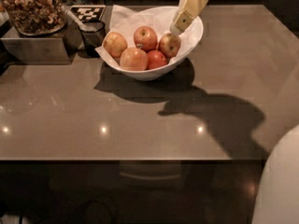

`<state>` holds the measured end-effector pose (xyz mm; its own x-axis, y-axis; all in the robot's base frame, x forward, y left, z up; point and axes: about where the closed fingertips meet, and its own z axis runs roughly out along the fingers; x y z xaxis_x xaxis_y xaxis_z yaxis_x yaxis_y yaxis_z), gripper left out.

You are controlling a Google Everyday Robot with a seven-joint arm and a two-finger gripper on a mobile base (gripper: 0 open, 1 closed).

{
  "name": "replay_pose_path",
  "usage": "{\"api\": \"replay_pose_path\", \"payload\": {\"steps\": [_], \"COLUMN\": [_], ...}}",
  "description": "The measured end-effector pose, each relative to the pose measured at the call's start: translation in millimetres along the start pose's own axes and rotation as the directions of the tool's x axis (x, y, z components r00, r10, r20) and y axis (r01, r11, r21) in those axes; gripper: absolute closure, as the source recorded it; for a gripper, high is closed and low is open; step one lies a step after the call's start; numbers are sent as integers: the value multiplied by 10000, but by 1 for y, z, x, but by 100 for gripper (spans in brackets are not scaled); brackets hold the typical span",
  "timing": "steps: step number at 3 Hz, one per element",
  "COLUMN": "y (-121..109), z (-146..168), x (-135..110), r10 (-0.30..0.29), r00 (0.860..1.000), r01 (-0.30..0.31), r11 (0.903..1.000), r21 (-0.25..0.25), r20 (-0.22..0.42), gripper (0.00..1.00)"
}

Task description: Pick apple from white bowl

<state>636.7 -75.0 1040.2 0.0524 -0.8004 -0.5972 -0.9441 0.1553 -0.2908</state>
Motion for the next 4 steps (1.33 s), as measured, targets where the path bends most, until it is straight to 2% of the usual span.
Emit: {"api": "replay_pose_path", "payload": {"steps": [1,2,3,4], "y": [-2,-2,-8,-20], "z": [31,31,48,86], "x": [12,12,21,37], "r10": [3,5,246,512], "r00": [9984,9984,9977,9963], "r01": [16,15,-240,-537], "r11": [9994,9994,9996,9980], "r21": [341,341,118,-347], "r20": [-568,-567,-630,-695], "gripper": [0,0,0,0]}}
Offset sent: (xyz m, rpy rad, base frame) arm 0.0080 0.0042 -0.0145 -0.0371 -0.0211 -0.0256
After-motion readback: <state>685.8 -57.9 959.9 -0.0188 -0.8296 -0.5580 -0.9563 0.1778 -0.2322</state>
